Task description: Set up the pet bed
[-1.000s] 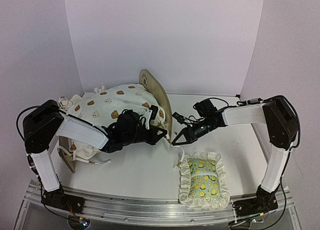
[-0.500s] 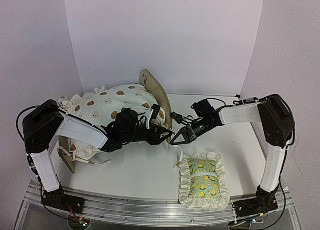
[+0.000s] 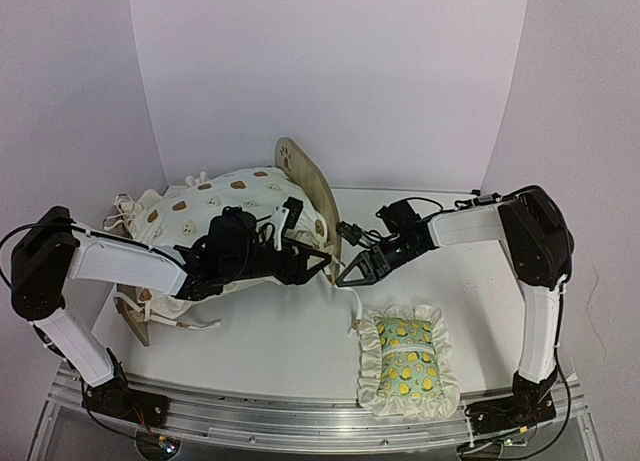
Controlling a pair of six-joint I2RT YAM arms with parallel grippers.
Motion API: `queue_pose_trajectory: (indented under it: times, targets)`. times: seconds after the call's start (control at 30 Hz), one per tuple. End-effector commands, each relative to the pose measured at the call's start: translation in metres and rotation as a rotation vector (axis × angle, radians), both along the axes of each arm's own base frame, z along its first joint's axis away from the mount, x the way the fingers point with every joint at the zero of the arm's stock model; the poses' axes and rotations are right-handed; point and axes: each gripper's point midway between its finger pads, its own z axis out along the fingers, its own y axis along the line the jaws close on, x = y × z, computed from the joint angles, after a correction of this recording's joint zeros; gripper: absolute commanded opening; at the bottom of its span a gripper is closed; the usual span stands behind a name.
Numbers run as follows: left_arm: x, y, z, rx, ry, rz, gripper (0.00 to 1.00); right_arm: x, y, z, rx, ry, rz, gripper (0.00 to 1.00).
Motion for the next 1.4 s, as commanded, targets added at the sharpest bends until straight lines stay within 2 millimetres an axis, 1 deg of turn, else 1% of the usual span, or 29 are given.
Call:
queue_pose_trajectory:
  times: [0.0, 0.1, 0.2, 0.27, 0.33, 0.53, 0.57, 0.73, 0.87, 1.0, 1.13, 1.23, 1.37]
  targets:
    - [-0.008, 0.018, 0.003, 0.034, 0.008, 0.023, 0.64, -0.007, 0.003, 0.008, 0.032, 0.102, 0.042, 0.00]
    - [-0.013, 0.034, -0.006, 0.043, 0.030, 0.059, 0.54, -0.008, 0.003, 0.008, 0.026, 0.104, 0.038, 0.00]
    - [-0.011, 0.044, -0.022, 0.064, 0.047, 0.111, 0.44, -0.008, 0.002, 0.009, 0.021, 0.097, 0.034, 0.00]
    - [-0.006, 0.044, -0.032, 0.084, 0.050, 0.127, 0.37, -0.008, 0.002, 0.009, 0.019, 0.093, 0.032, 0.00]
    - [-0.003, 0.038, -0.032, 0.074, 0.028, 0.113, 0.35, -0.008, 0.001, 0.008, 0.014, 0.093, 0.030, 0.00]
    - [0.011, 0.021, -0.042, 0.077, -0.020, 0.101, 0.34, -0.008, 0.001, 0.009, 0.014, 0.086, 0.027, 0.00]
    - [0.013, 0.018, -0.047, 0.083, -0.020, 0.100, 0.34, -0.008, 0.001, 0.009, 0.012, 0.083, 0.026, 0.00]
    - [0.020, 0.001, -0.046, 0.056, -0.045, 0.071, 0.34, -0.008, 0.001, 0.011, 0.019, 0.079, 0.028, 0.00]
    - [0.024, -0.007, -0.040, 0.025, -0.066, 0.063, 0.34, -0.008, 0.002, 0.011, 0.019, 0.078, 0.029, 0.00]
    - [0.033, -0.017, -0.044, 0.043, -0.073, 0.060, 0.34, -0.007, 0.002, 0.012, 0.022, 0.075, 0.030, 0.00]
    - [0.034, -0.026, -0.045, 0.042, -0.090, 0.035, 0.34, -0.008, 0.002, 0.015, 0.031, 0.072, 0.033, 0.00]
    - [0.035, -0.029, -0.045, 0.052, -0.117, 0.019, 0.37, -0.008, 0.002, 0.016, 0.039, 0.070, 0.038, 0.00]
    - [0.037, -0.032, -0.053, 0.087, -0.156, -0.002, 0.44, -0.006, 0.004, 0.016, 0.047, 0.074, 0.043, 0.00]
